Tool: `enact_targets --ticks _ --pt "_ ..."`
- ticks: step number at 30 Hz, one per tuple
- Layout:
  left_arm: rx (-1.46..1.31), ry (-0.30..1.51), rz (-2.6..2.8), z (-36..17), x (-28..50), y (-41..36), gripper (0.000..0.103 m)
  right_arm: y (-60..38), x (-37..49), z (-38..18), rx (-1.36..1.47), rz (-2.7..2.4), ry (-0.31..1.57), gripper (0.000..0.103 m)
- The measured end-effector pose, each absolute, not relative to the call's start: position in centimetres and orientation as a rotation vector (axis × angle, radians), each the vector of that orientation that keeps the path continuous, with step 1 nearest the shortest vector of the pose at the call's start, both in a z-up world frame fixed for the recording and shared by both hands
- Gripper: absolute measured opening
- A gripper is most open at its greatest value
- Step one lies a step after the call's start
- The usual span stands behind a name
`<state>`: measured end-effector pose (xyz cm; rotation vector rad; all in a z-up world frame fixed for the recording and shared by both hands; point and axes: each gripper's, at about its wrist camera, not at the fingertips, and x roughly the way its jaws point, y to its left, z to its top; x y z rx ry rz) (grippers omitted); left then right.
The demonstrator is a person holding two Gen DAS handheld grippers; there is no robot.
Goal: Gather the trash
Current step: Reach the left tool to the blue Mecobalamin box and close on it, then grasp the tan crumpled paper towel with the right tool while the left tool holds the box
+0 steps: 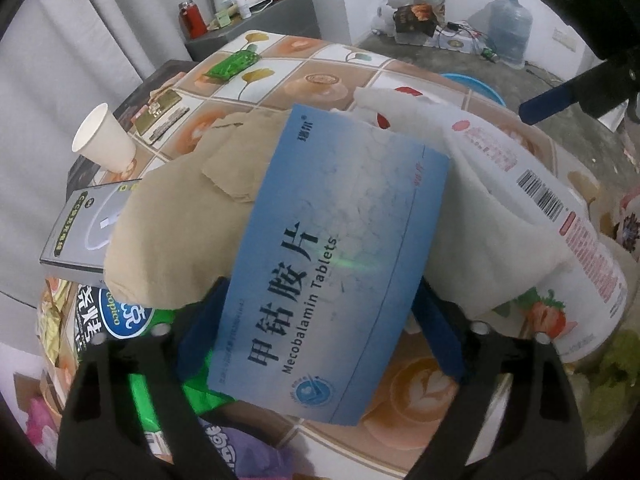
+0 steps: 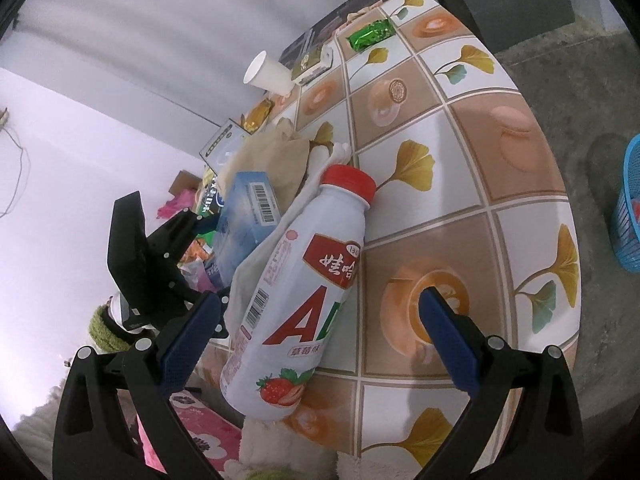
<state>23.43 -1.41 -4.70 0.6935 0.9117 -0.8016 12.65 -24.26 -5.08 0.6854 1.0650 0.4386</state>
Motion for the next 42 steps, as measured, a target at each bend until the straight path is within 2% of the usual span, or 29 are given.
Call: enact_targets --ticks 16,23,30,31,32,33,38,41,42 --pt "0.682 0.834 -0.749 -0.9 22.2 -0.6 0.075 -24.8 12.8 -3.0 0.662 0.433 1.018 0.097" --pt "0.507 0.807 -0.656 2.9 23.3 2.3 0.074 -25.1 16.0 0.0 0.649 0.482 0.933 0.097" --pt "0.26 0.838 -0.548 4.7 24.9 6.8 0.073 -20.1 21.9 0.4 0.488 0.564 1.003 0.083" --pt "0.237 0.835 -0.539 4.8 24.9 7.3 0.051 -19.2 22.5 0.2 0.457 0.571 1.023 0.082" --pt "0.199 0.839 -0.537 4.9 25.1 8.0 0.041 -17.8 23.4 -0.2 0.411 0.589 1.048 0.08" --pt "0.163 0.85 -0.523 5.0 25.2 8.6 0.04 -16.8 24.0 -0.5 0.377 0.591 1.067 0.076" --pt "0.064 0.896 -0.494 4.2 25.9 10.9 0.04 -12.7 25.8 -2.2 0.18 0.548 1.144 0.071" --pt "0.077 0.906 -0.501 3.7 25.1 11.1 0.045 -11.3 26.0 -2.5 0.097 0.527 1.151 0.069" --pt "0.08 0.905 -0.507 3.7 24.7 11.1 0.049 -11.0 26.0 -2.5 0.072 0.521 1.151 0.067"
